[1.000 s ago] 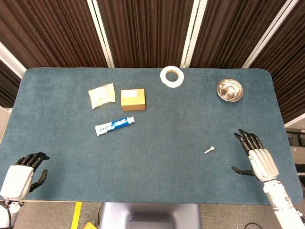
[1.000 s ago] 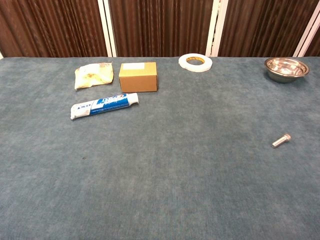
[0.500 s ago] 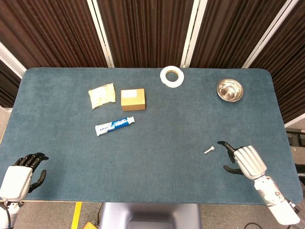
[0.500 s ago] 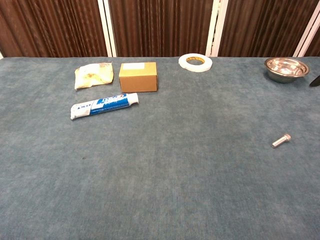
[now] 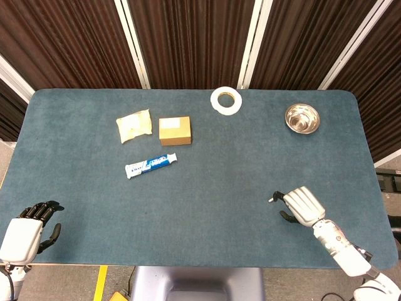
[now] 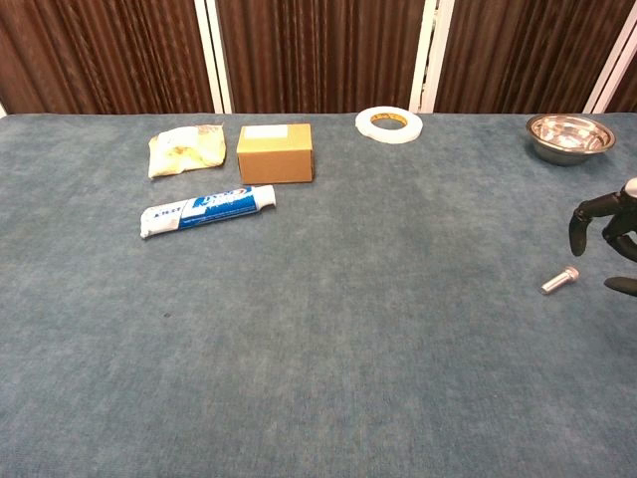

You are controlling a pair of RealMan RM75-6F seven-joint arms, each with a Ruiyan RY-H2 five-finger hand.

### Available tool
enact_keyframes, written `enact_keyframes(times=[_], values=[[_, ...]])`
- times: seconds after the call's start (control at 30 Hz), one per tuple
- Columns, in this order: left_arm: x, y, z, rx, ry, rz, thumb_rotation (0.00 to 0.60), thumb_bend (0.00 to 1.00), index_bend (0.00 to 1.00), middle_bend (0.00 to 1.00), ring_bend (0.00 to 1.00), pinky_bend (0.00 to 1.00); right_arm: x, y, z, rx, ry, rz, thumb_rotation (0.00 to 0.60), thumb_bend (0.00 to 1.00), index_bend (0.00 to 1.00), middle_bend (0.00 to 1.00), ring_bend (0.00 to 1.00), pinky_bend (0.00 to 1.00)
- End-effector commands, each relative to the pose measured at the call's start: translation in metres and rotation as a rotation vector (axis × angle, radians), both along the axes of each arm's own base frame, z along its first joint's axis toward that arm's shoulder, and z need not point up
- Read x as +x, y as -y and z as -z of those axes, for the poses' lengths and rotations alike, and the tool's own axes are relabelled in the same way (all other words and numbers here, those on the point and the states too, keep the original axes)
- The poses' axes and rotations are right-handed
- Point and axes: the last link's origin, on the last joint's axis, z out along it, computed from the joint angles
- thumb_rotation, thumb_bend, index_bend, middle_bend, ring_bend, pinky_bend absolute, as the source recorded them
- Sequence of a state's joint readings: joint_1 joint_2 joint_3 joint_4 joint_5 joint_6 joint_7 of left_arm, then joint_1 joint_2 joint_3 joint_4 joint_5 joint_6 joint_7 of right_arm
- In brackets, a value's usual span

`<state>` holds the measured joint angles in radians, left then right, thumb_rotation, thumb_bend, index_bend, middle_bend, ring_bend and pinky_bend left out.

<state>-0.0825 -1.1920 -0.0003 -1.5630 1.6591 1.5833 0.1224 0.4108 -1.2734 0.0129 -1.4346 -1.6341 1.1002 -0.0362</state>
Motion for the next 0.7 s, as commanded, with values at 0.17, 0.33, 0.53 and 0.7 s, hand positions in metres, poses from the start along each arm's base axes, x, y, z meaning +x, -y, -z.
enact_keyframes(times=[0.17, 0.33, 0.53, 0.7], values=[[0.000, 0.000, 0.000, -0.001, -0.001, 0.000, 0.600, 0.45, 0.36, 0.29, 0.30, 0.42, -0.005, 0.007, 0.010, 0.009, -0.008, 0.021, 0.600, 0.41, 0.53, 0.89, 0.99, 0.97], [0.000, 0.000, 0.001, -0.003, -0.001, -0.002, 0.600, 0.45, 0.36, 0.29, 0.30, 0.42, -0.009, 0.009, 0.018, 0.019, -0.036, 0.030, 0.600, 0.41, 0.52, 0.89, 0.99, 0.97], [0.000, 0.000, 0.000, -0.003, 0.000, -0.001, 0.600, 0.45, 0.36, 0.29, 0.30, 0.42, -0.012, 0.013, 0.026, 0.022, -0.045, 0.039, 0.600, 0.41, 0.51, 0.89, 0.99, 0.97], [0.000, 0.000, 0.000, -0.004, 0.002, -0.002, 0.600, 0.45, 0.36, 0.30, 0.30, 0.42, -0.012, 0.016, 0.032, 0.027, -0.044, 0.040, 0.600, 0.41, 0.51, 0.89, 0.99, 0.97]])
